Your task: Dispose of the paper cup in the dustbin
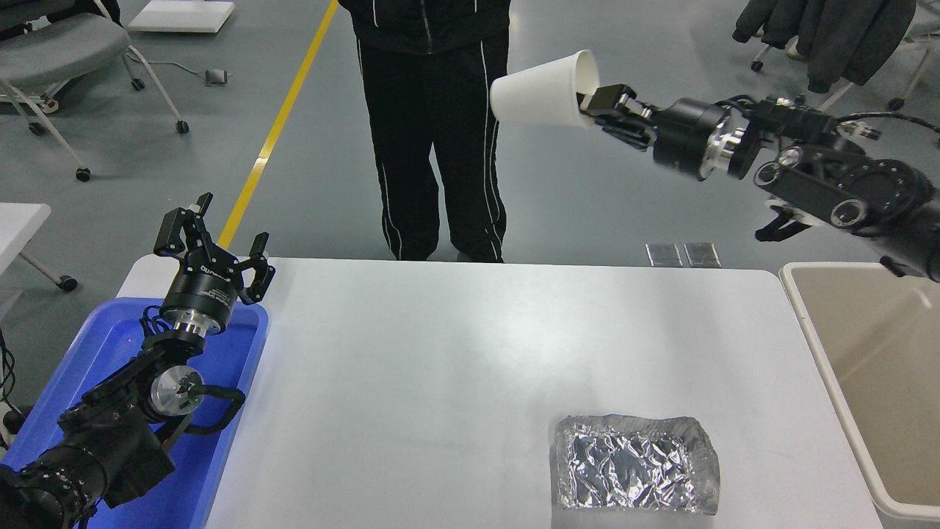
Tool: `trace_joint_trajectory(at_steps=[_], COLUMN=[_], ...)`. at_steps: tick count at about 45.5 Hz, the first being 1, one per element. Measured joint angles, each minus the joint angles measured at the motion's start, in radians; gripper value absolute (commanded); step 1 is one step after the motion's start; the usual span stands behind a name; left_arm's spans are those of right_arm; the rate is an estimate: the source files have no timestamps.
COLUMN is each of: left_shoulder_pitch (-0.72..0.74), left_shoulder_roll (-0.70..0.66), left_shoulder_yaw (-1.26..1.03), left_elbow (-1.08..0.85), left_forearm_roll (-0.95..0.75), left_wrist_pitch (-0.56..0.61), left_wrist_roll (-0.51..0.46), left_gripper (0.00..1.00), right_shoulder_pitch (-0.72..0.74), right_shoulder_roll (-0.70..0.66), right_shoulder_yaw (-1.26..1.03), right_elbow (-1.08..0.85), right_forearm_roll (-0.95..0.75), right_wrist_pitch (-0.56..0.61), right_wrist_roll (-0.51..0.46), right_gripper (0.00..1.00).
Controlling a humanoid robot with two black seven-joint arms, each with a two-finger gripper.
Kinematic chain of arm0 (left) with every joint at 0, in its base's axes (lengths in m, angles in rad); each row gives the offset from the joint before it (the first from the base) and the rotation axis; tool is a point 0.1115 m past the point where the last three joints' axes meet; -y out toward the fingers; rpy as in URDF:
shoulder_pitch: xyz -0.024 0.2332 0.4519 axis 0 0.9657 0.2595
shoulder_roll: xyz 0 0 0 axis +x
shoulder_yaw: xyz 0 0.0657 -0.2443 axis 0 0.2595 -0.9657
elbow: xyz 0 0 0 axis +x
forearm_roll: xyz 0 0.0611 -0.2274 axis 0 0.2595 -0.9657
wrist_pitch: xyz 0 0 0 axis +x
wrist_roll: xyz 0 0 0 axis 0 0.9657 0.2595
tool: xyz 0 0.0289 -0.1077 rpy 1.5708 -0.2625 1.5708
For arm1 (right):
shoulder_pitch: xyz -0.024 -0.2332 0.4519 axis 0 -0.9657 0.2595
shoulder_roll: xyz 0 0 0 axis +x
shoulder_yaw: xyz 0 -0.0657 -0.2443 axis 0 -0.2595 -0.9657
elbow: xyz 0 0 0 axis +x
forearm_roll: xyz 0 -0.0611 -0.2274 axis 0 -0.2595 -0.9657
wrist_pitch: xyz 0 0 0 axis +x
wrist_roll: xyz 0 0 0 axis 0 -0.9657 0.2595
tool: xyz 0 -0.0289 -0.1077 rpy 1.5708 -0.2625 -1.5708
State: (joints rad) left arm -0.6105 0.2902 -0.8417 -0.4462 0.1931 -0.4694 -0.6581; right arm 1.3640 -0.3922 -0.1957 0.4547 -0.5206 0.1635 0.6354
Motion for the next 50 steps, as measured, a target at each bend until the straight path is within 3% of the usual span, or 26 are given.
trace_joint_trajectory(at_steps=[9, 22, 41, 50], left_shoulder_pitch=[0.0, 0.0, 0.0, 0.0], left_shoulder_roll=[-0.001, 0.0, 0.0, 0.0], left_shoulder_yaw=[0.0, 0.0, 0.0, 0.0], left_elbow=[0.0, 0.0, 0.0, 0.0], left_forearm_roll=[0.0, 0.0, 0.0, 0.0], left_wrist_pitch=[0.0, 0.0, 0.0, 0.0], left_wrist_roll=[0.0, 0.0, 0.0, 0.0], left_gripper=[1.0, 1.0, 1.0, 1.0], right_shoulder_pitch=[-0.068, -0.161, -0.28, -0.361], right_shoulder_roll=[0.003, -0.003, -0.004, 0.0], right_shoulder_yaw=[0.0, 0.01, 0.051, 0.057], right_elbow=[-0.253, -0.476, -0.664, -0.695], right_forearm_roll=[0.043, 0.068, 0.102, 0.109], right_wrist_pitch=[0.005, 0.0, -0.088, -0.148], right_wrist_roll=[-0.081, -0.251, -0.627, -0.729], right_gripper=[0.0, 0.0, 0.0, 0.0])
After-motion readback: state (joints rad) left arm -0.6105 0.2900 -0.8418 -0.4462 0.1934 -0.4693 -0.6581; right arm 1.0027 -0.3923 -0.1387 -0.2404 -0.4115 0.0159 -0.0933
